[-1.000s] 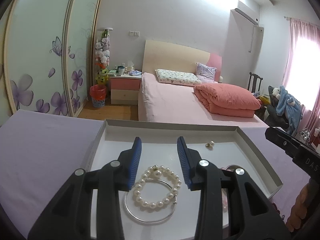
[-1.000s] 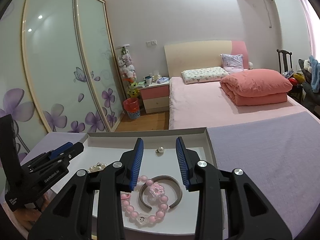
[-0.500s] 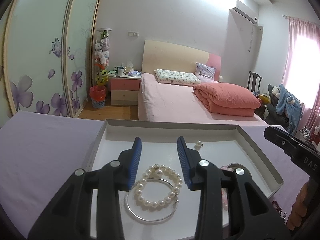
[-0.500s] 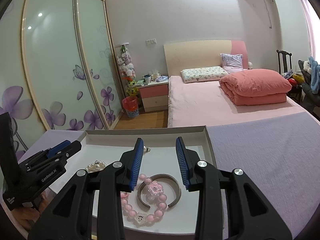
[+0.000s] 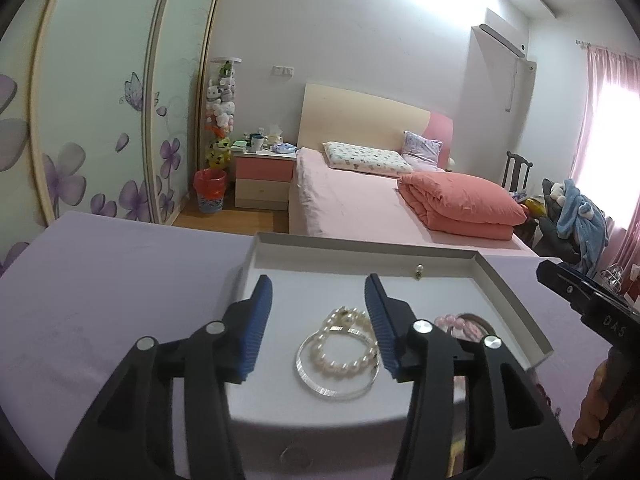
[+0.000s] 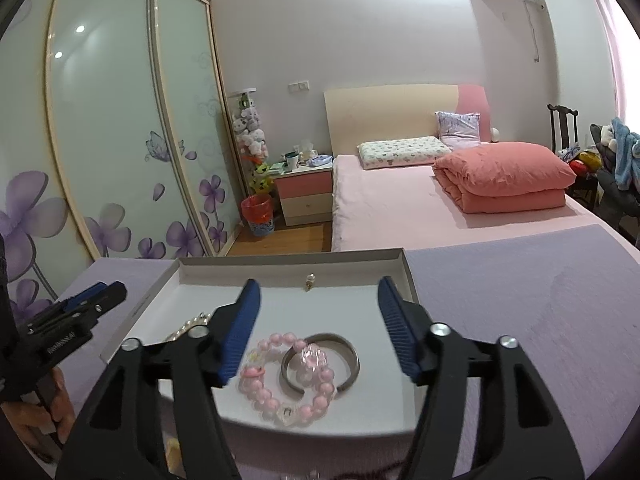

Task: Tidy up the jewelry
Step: 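Withdraw both tools from the tray back over the remaining jewelry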

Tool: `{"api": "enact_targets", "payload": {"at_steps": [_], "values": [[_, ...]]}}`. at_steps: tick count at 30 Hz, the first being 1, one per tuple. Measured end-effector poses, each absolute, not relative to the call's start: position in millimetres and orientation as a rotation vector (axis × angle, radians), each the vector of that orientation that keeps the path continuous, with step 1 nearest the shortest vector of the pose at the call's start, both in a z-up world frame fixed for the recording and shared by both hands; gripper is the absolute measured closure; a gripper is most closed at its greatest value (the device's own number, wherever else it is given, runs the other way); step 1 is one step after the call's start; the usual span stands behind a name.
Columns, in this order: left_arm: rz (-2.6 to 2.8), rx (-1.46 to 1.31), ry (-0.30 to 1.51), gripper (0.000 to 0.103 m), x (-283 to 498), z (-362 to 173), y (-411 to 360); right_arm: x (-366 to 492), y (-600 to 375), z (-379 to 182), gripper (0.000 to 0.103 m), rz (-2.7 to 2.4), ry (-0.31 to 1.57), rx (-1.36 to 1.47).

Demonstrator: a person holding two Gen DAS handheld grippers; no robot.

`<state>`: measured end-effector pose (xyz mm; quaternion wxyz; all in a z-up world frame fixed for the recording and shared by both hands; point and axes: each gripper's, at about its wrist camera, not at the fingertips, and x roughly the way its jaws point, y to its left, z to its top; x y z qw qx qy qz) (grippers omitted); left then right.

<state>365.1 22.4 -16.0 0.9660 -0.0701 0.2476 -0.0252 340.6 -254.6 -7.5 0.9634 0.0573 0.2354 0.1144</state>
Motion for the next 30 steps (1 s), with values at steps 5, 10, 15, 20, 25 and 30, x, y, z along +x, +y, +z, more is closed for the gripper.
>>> {"api": "enact_targets", "payload": {"at_steps": [5, 10, 15, 20, 25, 30], "values": [[-0.052, -0.139, 0.511, 0.051, 327.4, -14.3, 34.1, 312.1, -261.3, -6.2, 0.030, 0.226, 0.495, 0.095], [-0.059, -0.131, 0.510, 0.044, 281.2, -14.7, 38.3, 269.0, -267.9, -14.8, 0.026, 0.220, 0.535, 0.059], [-0.068, -0.134, 0.526, 0.043, 254.0, -19.4, 39.4, 235.6, -276.3, -25.0, 0.026, 0.198, 0.578, 0.032], [-0.062, -0.113, 0.547, 0.043, 250.9, -23.5, 36.4, 217.6, -285.4, -28.2, 0.026, 0.172, 0.596, 0.045], [-0.058, -0.094, 0.625, 0.043, 267.4, -34.1, 25.7, 202.7, -295.7, -33.0, 0.026, 0.154, 0.610, 0.070], [-0.054, -0.069, 0.739, 0.048, 294.0, -50.2, 14.4, 204.8, -294.5, -33.4, 0.026, 0.155, 0.613, 0.082]]}}
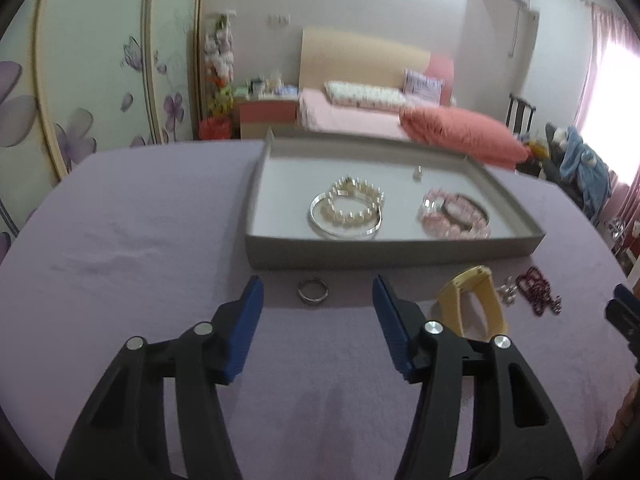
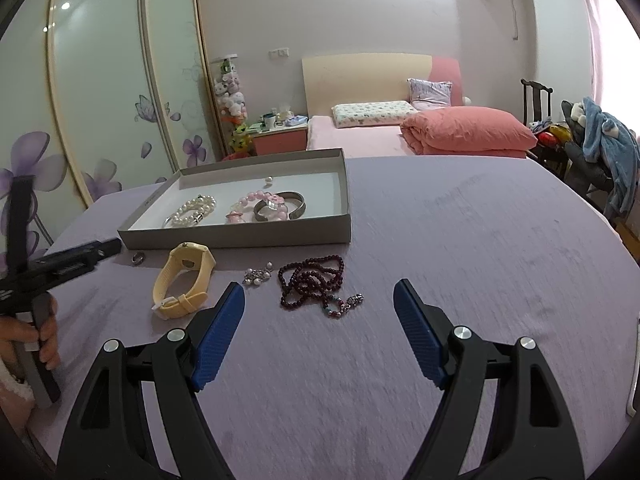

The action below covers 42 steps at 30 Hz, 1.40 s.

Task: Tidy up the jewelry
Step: 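Withdraw both tools from the tray back over the remaining jewelry, then grasp the silver ring with the left tool while the right tool grasps the dark red bead necklace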

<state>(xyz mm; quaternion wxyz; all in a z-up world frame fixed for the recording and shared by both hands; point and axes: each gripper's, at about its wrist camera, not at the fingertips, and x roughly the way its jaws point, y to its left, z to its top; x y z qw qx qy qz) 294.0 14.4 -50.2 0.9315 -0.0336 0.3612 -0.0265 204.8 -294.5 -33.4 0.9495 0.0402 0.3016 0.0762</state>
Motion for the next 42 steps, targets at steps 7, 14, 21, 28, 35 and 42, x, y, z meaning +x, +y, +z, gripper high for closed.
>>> {"api": "enact_targets", "payload": {"at_steps": [7, 14, 21, 28, 35, 42], "values": [[-0.042, -0.070, 0.873, 0.057, 322.1, -72.4, 10.0, 207.7, -293.8, -36.1, 0.026, 0.167, 0.618, 0.083], [-0.013, -0.062, 0.891, 0.080, 332.7, -74.7, 10.3, 209.2, -294.9, -37.2, 0.026, 0.168, 0.626, 0.090], [-0.028, -0.085, 0.874, 0.081, 320.6, -71.5, 15.9, 212.3, -294.5, -38.3, 0.026, 0.168, 0.633, 0.087], [-0.060, -0.150, 0.737, 0.081, 279.9, -40.4, 38.4, 228.0, -290.4, -48.3, 0.026, 0.163, 0.697, 0.063], [-0.072, -0.185, 0.592, 0.081, 244.9, -7.5, 54.4, 260.2, -276.4, -70.5, 0.022, 0.151, 0.839, -0.027], [-0.087, -0.200, 0.553, 0.081, 235.3, 5.8, 55.5, 285.6, -263.7, -79.9, 0.019, 0.146, 0.905, -0.107]]}}
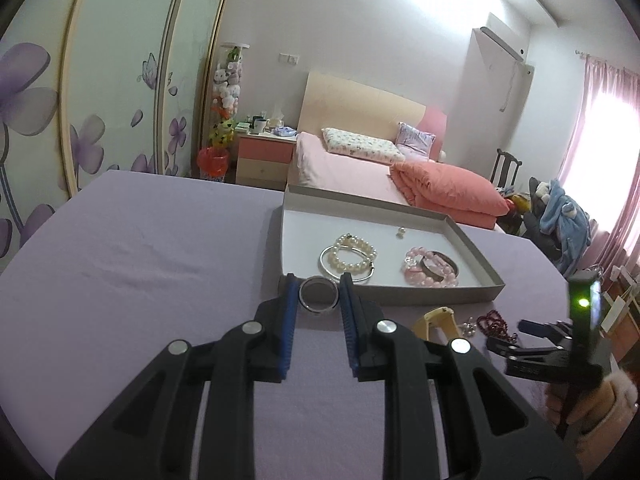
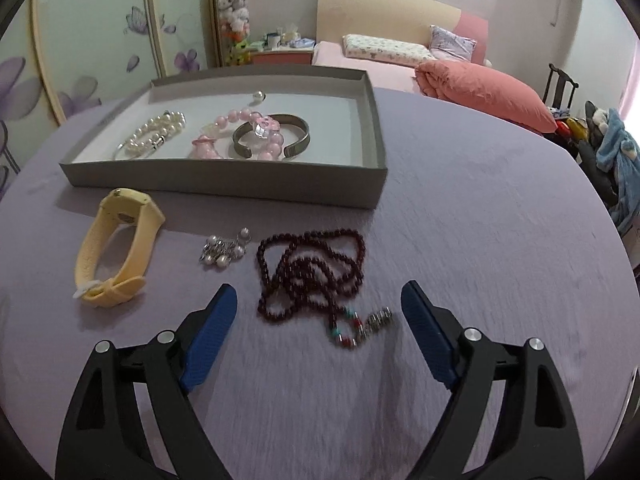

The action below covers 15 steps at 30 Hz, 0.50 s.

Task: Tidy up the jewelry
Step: 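Grasp the silver ring with the left tool while the right tool grasps the dark red bead necklace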

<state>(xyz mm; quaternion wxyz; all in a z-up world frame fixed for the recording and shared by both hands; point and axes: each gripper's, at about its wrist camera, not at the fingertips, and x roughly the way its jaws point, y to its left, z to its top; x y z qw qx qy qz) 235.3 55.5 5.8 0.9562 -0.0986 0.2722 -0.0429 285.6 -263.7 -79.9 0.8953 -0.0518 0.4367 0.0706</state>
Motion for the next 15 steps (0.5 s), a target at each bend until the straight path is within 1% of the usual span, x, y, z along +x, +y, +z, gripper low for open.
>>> {"api": "enact_targets", "payload": {"at_steps": [1, 3, 4, 5, 7, 12, 13, 15], "values": [[-0.090, -0.201, 0.551, 0.081, 234.7, 6.6, 55.0, 289.2, -265.0, -80.2, 0.020, 0.153, 0.910, -0.095], [-0.092, -0.203, 0.548, 0.081, 233.6, 7.4, 55.3, 292.7, -268.5, -80.6, 0.029, 0.178, 0.915, -0.072], [-0.095, -0.206, 0.545, 0.081, 232.7, 7.9, 55.1, 292.1, -269.9, -79.2, 0.048, 0.183, 0.909, -0.069], [-0.096, -0.207, 0.542, 0.081, 232.2, 8.4, 55.3, 290.5, -271.1, -77.3, 0.075, 0.185, 0.898, -0.074], [-0.096, -0.215, 0.535, 0.081, 229.3, 9.3, 56.4, 286.5, -271.6, -75.1, 0.089, 0.206, 0.895, -0.082], [-0.096, -0.227, 0.519, 0.081, 221.4, 10.6, 60.0, 265.9, -277.9, -73.4, 0.091, 0.213, 0.887, -0.060], [-0.097, -0.231, 0.515, 0.081, 219.3, 11.1, 60.4, 259.7, -281.5, -71.9, 0.094, 0.218, 0.880, -0.038], [-0.099, -0.237, 0.507, 0.081, 215.1, 11.6, 62.2, 250.5, -285.5, -64.0, 0.094, 0.221, 0.828, -0.008]]}}
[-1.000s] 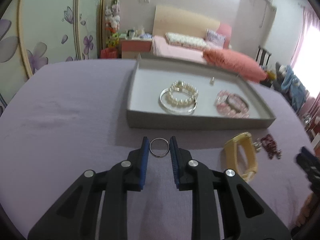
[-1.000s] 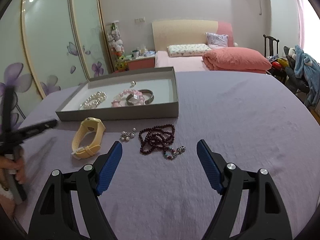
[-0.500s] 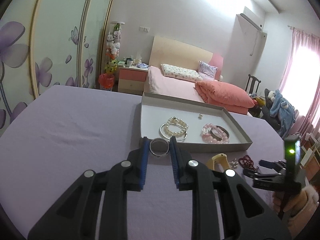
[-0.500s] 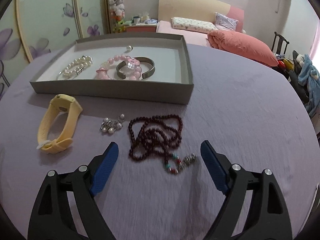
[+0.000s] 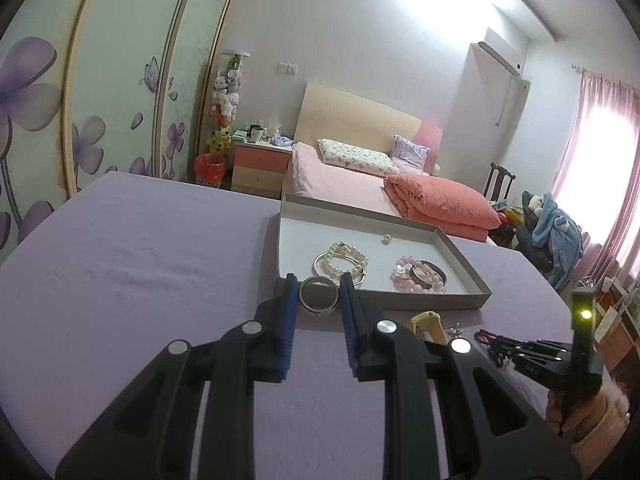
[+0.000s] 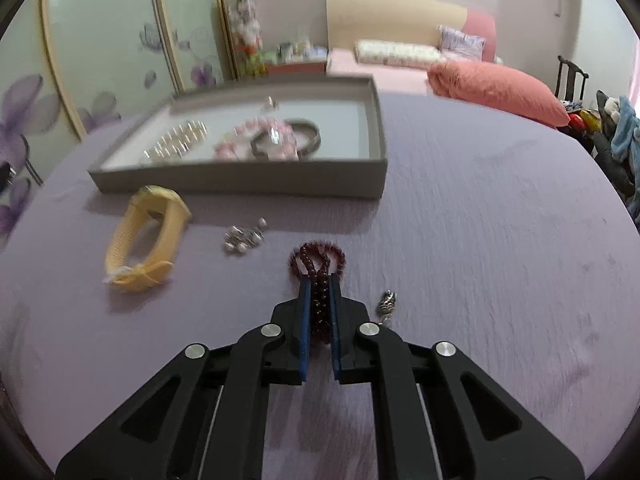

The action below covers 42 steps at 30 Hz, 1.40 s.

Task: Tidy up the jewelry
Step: 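Grasp the silver ring with the left tool while the right tool grasps the dark red bead necklace, then lift and carry the silver ring and bead necklace over the grey tray with both tools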

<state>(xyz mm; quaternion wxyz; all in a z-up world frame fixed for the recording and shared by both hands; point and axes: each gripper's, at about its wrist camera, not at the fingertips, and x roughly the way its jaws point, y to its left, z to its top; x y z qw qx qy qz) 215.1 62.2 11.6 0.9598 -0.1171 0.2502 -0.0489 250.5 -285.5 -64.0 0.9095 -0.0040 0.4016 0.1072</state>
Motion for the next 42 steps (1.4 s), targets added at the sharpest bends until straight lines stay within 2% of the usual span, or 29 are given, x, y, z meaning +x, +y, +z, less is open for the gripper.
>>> {"api": "enact_targets", "payload": {"at_steps": [10, 20, 42], "values": [[-0.091, -0.251, 0.457, 0.081, 188.2, 16.5, 66.9, 198.3, -293.9, 3.9, 0.094, 0.263, 0.497, 0.121], [-0.095, -0.265, 0.406, 0.081, 175.1, 17.2, 64.6, 184.5, -285.1, 31.4, 0.094, 0.284, 0.331, 0.148], [-0.112, -0.225, 0.342, 0.081, 165.6, 23.3, 50.0, 178.4, -291.9, 30.1, 0.094, 0.299, 0.286, 0.197]]}}
